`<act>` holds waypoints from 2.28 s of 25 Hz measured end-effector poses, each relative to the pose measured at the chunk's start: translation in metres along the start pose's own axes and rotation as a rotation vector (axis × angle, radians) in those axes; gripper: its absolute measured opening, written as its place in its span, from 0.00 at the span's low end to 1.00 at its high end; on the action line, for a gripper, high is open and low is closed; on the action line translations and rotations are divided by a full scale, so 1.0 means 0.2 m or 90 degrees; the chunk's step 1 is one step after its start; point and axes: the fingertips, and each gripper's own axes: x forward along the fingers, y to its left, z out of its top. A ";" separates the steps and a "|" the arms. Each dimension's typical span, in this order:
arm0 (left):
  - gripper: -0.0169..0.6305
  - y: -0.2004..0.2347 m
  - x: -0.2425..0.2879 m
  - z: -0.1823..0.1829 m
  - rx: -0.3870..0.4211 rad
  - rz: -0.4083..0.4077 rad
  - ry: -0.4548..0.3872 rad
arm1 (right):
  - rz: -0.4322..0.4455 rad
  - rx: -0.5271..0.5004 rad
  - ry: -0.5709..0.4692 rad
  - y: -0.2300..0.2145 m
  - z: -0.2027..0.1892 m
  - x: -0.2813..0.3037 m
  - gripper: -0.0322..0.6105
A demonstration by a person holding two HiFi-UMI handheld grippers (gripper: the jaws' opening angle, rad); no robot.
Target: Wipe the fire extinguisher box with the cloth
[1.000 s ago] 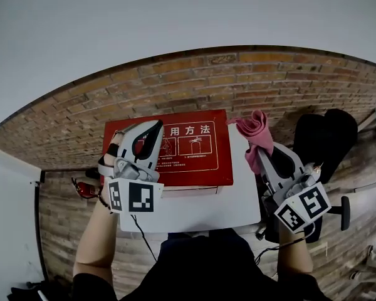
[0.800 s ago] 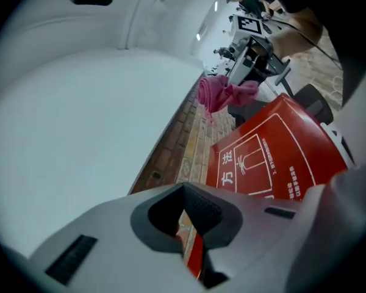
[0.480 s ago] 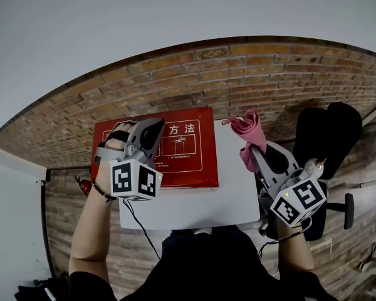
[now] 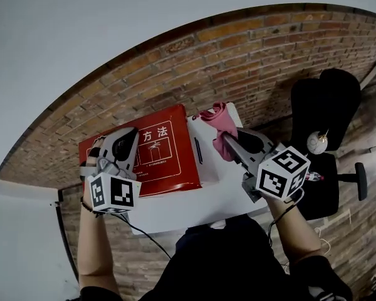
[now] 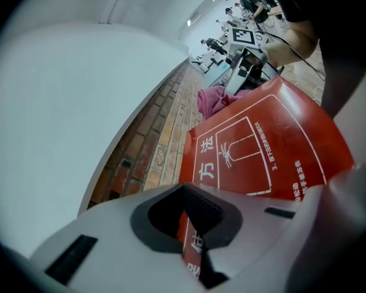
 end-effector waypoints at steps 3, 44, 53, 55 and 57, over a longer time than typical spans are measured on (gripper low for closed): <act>0.05 0.00 0.00 0.01 0.002 0.002 0.001 | 0.034 0.079 0.023 -0.01 -0.04 0.10 0.16; 0.05 0.00 0.00 0.01 -0.003 0.001 0.000 | 0.113 0.277 0.135 -0.04 -0.30 0.46 0.16; 0.05 0.00 0.00 0.01 0.000 0.001 0.000 | 0.078 0.281 0.151 -0.14 -0.42 0.46 0.16; 0.05 0.00 0.00 0.01 0.001 0.001 0.000 | 0.075 0.291 0.157 -0.16 -0.47 0.46 0.16; 0.05 0.00 0.00 0.01 0.001 0.001 -0.001 | 0.074 0.296 0.161 -0.18 -0.49 0.46 0.16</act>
